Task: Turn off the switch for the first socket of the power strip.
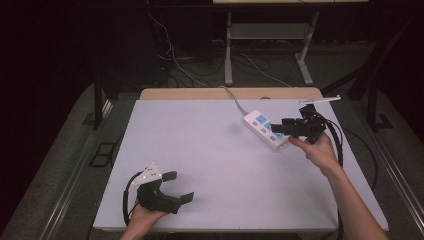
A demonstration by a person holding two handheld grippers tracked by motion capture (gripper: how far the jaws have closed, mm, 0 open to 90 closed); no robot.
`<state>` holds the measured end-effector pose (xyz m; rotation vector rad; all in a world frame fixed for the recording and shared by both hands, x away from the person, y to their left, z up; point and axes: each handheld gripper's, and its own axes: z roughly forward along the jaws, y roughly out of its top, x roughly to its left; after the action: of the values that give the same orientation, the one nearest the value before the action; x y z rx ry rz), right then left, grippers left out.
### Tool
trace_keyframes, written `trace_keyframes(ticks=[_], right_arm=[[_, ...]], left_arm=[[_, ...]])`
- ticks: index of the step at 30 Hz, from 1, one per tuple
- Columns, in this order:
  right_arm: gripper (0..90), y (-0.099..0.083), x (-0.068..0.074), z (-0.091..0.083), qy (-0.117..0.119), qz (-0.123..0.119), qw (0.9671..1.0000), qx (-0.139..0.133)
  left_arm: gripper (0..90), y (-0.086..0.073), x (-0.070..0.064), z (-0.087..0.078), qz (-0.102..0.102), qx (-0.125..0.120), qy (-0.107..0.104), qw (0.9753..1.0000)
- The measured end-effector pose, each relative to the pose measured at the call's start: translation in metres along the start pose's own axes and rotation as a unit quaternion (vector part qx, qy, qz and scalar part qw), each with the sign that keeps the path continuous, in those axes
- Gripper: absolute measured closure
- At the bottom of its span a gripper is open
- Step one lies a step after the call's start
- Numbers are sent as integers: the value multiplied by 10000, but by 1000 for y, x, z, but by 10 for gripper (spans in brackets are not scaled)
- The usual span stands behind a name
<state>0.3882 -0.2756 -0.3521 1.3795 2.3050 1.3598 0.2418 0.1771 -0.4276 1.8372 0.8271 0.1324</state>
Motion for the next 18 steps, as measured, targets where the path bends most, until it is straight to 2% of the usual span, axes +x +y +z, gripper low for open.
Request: trace_keyframes(ticks=[1,2,3,18], right_arm=[[127,-2,1,0,21,-48,10000,8],[42,-5,3,-1,53,-105,9999,48],[21,-7,4,-2,36,-114,9999,28],[21,-44,23,-19,394,-202,9990,46]], left_arm=[[0,0,0,0,-1,2,0,10000],[0,0,0,0,-8,2,0,10000],[0,0,0,0,-8,6,-1,10000],[0,0,0,3,-3,35,-3,10000]])
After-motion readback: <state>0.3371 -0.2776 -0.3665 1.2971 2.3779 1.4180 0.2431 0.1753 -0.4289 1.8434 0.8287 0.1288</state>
